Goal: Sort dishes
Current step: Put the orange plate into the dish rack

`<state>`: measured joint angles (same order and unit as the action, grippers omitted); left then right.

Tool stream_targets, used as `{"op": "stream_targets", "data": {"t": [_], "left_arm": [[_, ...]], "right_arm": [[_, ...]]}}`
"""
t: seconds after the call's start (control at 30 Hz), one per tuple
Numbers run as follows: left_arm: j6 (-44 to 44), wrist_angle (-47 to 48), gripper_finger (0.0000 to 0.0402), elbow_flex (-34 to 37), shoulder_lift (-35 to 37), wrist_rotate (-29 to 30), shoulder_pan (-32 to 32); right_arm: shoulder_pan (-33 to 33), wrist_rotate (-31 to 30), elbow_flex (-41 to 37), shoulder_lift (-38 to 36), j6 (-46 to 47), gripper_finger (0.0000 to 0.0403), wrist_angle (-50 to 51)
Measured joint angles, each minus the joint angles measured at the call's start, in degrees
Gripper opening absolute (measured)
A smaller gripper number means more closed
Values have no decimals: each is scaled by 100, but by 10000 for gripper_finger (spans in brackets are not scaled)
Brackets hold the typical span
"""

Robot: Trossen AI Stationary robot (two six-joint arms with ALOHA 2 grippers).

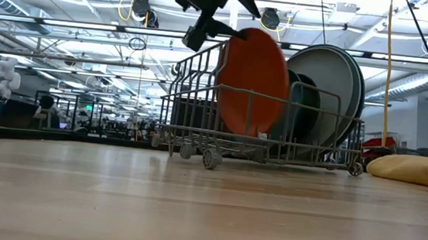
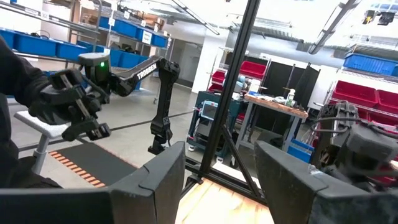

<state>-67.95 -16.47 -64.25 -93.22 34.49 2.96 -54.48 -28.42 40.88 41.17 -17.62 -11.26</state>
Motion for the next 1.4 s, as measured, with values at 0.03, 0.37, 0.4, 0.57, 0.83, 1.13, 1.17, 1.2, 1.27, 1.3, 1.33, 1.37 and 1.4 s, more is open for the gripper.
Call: {"op": "stream_targets", "data": {"t": [0.03,0.37,0.4,0.57,0.83,1.13,1.17,1.2,1.27,1.3,1.33,1.37,1.4], "left_arm": [[61,27,210,0,23,1,23],[99,854,210,-2,40,-148,-2],[138,859,210,-2,40,-166,-19],[272,790,210,-2,40,-280,-111],[280,797,143,-2,40,-440,-109],[502,684,11,-4,40,-450,-108],[567,589,11,-4,37,-434,-113],[652,443,11,-4,34,-449,-120],[868,225,6,-4,34,-451,-115],[977,104,4,-4,34,-453,-115],[1096,14,4,-4,34,-473,-116],[1215,-16,4,-4,34,-511,-118],[1306,-37,4,-4,34,-549,-131]], "right_arm": [[0,-1,0,-2,1,185,6],[0,-1,0,0,-9,185,23],[0,-1,0,0,-3,185,7],[0,-1,0,0,-1,185,-13],[0,-1,0,-2,-1,185,-18],[0,-1,0,0,-1,185,-31],[0,-1,0,-1,-1,185,-32],[0,-1,0,0,-1,185,-31],[0,-1,0,-2,2,185,-36],[0,-1,0,-2,0,185,-45],[0,-1,0,0,-1,185,-53],[0,1,0,0,-1,185,-51],[0,2,0,0,2,185,-52]]}}
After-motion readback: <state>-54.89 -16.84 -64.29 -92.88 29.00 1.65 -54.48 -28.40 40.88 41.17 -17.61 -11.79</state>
